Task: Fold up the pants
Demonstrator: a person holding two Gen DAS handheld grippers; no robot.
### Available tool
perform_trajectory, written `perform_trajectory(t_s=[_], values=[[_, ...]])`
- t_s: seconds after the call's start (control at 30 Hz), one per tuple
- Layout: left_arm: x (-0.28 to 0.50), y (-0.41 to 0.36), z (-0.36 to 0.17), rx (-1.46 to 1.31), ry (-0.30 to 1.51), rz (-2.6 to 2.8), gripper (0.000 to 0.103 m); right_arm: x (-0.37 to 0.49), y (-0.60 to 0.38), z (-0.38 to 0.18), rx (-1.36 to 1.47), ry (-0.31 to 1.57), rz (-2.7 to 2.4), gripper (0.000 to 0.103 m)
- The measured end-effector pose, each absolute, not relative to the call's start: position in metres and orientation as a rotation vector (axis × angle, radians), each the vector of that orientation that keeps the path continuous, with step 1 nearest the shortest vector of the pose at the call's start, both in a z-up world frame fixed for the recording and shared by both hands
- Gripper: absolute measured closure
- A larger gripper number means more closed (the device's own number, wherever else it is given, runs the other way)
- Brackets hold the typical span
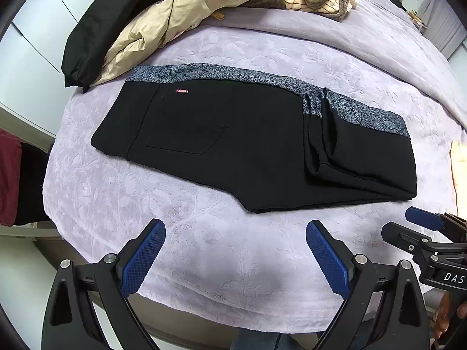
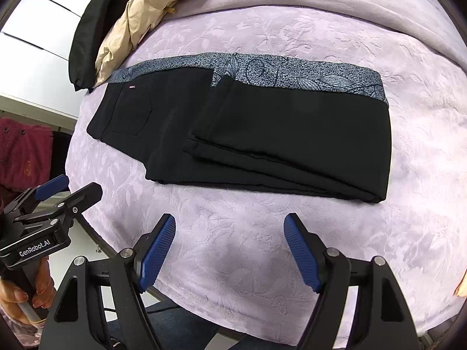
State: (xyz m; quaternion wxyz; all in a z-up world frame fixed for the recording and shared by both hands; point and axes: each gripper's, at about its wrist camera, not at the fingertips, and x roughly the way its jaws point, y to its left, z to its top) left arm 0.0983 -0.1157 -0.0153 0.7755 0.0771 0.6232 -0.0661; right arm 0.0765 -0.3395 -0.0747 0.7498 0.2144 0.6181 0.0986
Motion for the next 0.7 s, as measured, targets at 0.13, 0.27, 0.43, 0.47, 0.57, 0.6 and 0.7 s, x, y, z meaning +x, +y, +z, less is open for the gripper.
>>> perform_trajectory(t_s=[0.13, 0.27, 0.43, 0.47, 0.57, 0.6, 0.7], values=[[0.101, -0.113, -0.013, 0.132, 1.324, -0.171, 0.005, 0.074, -0.348, -0.075, 0.526, 1.322, 0.222, 0.023], [0.114, -0.120, -0.019, 0.142, 1.317, -0.230, 0.005, 0.069, -0.373, -0.086, 0.700, 1.288, 0.226, 0.023], [0.139, -0.142, -0.031, 0.071, 1.336, -0.331, 0.010, 0.066, -0.405, -0.112, 0.962, 1.253, 0.215, 0.023], [0.144, -0.148, -0.033, 0.058, 1.333, -0.347, 0.015, 0.066, -0.411, -0.119, 1.026, 1.240, 0.217, 0.023], [0.160, -0.172, -0.043, 0.029, 1.345, -0.405, 0.017, 0.068, -0.424, -0.133, 1.158, 1.198, 0.207, 0.023], [0.165, -0.181, -0.048, 0.034, 1.347, -0.417, 0.020, 0.071, -0.429, -0.139, 1.205, 1.181, 0.203, 0.023], [0.176, -0.205, -0.063, 0.049, 1.381, -0.457, 0.027, 0.076, -0.437, -0.154, 1.295, 1.159, 0.185, 0.024]])
